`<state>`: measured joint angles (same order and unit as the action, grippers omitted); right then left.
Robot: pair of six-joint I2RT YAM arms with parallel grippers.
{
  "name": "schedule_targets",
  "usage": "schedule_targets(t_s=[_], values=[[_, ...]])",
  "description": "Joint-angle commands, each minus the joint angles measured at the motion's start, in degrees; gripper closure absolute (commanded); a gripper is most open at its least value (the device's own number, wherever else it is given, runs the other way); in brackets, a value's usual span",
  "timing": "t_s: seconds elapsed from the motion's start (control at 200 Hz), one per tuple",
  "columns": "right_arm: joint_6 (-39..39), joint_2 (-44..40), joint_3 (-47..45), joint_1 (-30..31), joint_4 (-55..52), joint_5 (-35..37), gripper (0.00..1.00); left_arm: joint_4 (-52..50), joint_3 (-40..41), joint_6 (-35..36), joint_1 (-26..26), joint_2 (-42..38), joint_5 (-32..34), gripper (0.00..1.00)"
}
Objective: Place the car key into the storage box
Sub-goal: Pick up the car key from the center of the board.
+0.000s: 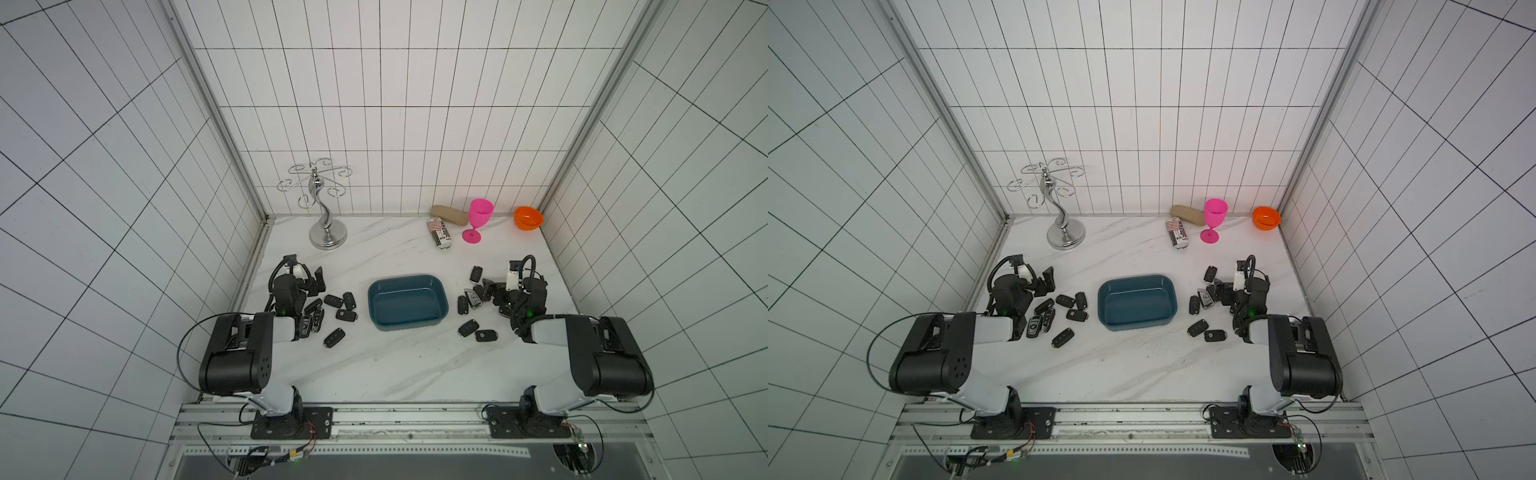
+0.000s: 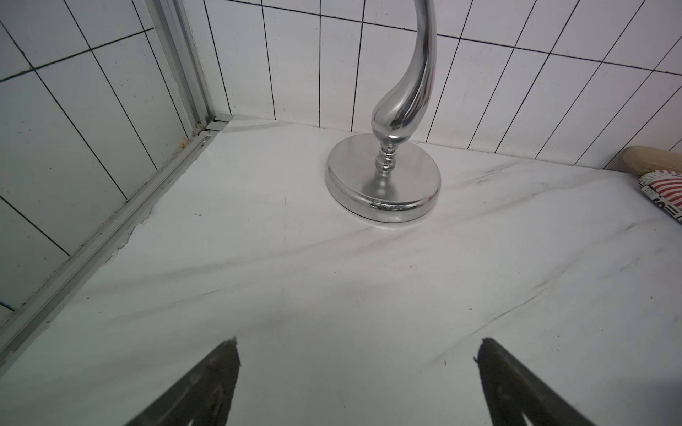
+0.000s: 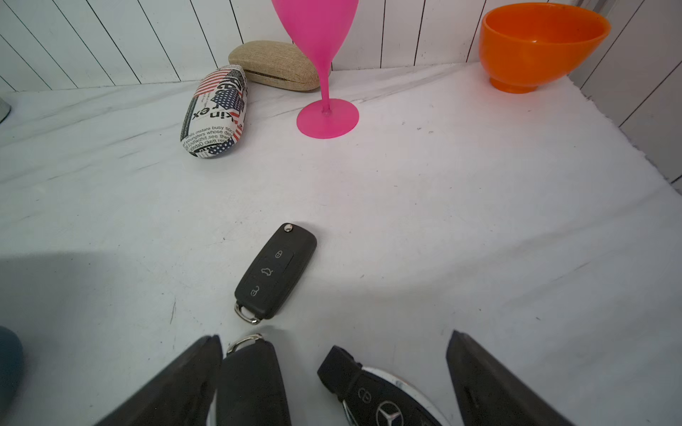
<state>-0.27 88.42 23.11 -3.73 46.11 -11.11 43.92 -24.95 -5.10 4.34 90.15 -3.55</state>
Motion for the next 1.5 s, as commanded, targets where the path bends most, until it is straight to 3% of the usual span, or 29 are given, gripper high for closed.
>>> schedule_targets(t_s=[0.0, 1.139, 1.224, 1.364, 1.434, 1.494], values=[[-0.43, -0.03, 1.32, -0.28, 1.27, -0.49, 0.01, 1.43, -0.45, 0.21, 0.20, -0.28, -0.41, 0.01], [-0.16, 0.08, 1.67, -0.75, 0.94, -1.16, 0.02, 1.73, -0.28, 0.17, 0.01, -0.34, -0.08, 0.01], [0.02, -0.08, 1.50, -0.71, 1.23, -0.56, 0.01, 0.98, -1.55, -0.18, -2.61, -1.44, 10.30, 0.01], [1.87, -0.64, 1.85, -0.77, 0.03, 3.74, 0.01, -18.38, -8.65, 1.18, -11.19, -11.60, 31.18, 0.01], [1.98, -0.70, 1.73, -0.76, 0.25, 4.08, 0.01, -25.38, -13.26, 2.73, -15.90, -15.14, 36.85, 0.01], [2.45, -0.88, 1.89, -0.76, -0.24, 5.06, 0.01, -36.62, -19.43, -1.05, -19.03, -17.01, 40.76, 0.01]])
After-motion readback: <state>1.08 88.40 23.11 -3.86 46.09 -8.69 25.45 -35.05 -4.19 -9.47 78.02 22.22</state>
